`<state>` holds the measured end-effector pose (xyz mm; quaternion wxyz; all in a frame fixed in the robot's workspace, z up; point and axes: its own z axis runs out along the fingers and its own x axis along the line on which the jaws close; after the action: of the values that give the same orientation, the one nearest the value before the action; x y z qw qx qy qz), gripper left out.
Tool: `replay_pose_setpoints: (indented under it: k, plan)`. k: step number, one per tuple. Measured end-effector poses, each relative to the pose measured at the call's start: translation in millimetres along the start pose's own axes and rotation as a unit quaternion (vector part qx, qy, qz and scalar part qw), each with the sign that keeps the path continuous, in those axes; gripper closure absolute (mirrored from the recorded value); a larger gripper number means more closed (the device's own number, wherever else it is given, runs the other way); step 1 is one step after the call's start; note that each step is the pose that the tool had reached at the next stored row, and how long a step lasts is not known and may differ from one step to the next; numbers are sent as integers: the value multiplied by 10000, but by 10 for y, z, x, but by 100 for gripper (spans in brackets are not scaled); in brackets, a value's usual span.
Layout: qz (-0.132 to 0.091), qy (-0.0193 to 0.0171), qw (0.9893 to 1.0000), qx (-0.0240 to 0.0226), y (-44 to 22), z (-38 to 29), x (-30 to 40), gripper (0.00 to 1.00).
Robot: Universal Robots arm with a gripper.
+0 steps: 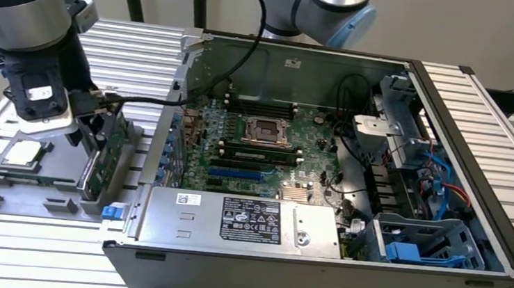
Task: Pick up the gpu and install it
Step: 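Pick up the gpu and move the gpu toward the slot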
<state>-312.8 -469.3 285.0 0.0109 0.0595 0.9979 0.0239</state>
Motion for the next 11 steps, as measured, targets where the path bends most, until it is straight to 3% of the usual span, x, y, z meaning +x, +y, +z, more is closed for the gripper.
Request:
replay_pose_setpoints:
  k: [11]
  plan:
    - [0,0,10000,1,-3,51,3,0]
